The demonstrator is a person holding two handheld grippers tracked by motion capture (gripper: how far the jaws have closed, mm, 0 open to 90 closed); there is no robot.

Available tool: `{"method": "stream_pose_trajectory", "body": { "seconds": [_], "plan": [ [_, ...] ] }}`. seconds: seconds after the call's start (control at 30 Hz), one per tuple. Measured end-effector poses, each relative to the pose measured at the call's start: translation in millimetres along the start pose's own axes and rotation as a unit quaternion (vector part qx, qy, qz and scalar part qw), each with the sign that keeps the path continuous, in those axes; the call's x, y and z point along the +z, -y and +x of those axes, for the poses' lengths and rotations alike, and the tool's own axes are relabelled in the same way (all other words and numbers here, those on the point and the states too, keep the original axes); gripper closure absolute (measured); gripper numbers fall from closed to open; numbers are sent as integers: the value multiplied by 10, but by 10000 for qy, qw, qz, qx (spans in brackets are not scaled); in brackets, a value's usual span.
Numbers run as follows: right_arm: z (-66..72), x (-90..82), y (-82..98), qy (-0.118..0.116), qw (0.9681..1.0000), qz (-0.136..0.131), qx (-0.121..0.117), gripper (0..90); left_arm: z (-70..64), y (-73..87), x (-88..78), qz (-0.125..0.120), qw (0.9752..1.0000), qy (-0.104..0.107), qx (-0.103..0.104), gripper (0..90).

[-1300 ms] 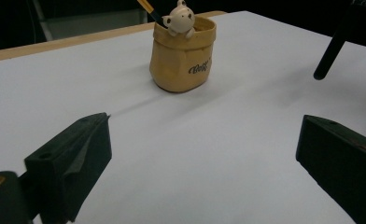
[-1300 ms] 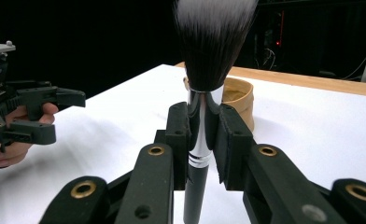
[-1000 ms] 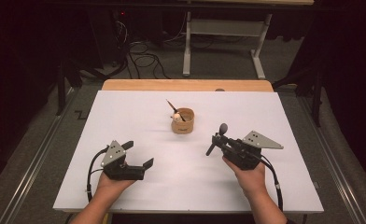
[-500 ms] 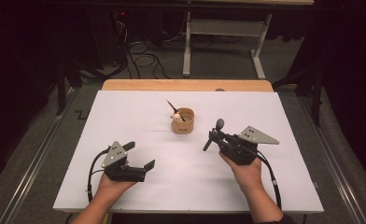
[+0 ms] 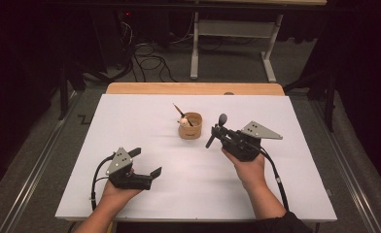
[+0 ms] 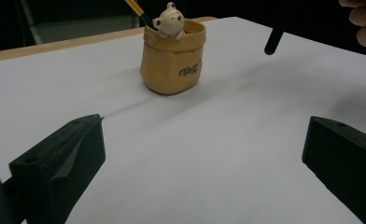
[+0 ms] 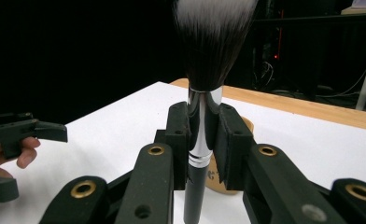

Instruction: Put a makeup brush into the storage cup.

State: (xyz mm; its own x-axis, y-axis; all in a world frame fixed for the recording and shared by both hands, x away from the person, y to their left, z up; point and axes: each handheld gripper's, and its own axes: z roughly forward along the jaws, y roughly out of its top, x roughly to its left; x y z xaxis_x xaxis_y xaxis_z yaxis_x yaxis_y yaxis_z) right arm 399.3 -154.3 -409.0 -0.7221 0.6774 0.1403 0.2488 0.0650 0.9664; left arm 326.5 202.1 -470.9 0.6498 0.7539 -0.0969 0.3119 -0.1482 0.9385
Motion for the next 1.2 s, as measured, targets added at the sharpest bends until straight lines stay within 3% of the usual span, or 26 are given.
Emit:
{"method": "stream_pose_trajectory", "body": {
  "seconds": [1.2],
  "plan": [
    [-85,518,-276,166,9999,-22,-20,781,6,-4,-15,-17,10000,81,-2,2]
  ]
}}
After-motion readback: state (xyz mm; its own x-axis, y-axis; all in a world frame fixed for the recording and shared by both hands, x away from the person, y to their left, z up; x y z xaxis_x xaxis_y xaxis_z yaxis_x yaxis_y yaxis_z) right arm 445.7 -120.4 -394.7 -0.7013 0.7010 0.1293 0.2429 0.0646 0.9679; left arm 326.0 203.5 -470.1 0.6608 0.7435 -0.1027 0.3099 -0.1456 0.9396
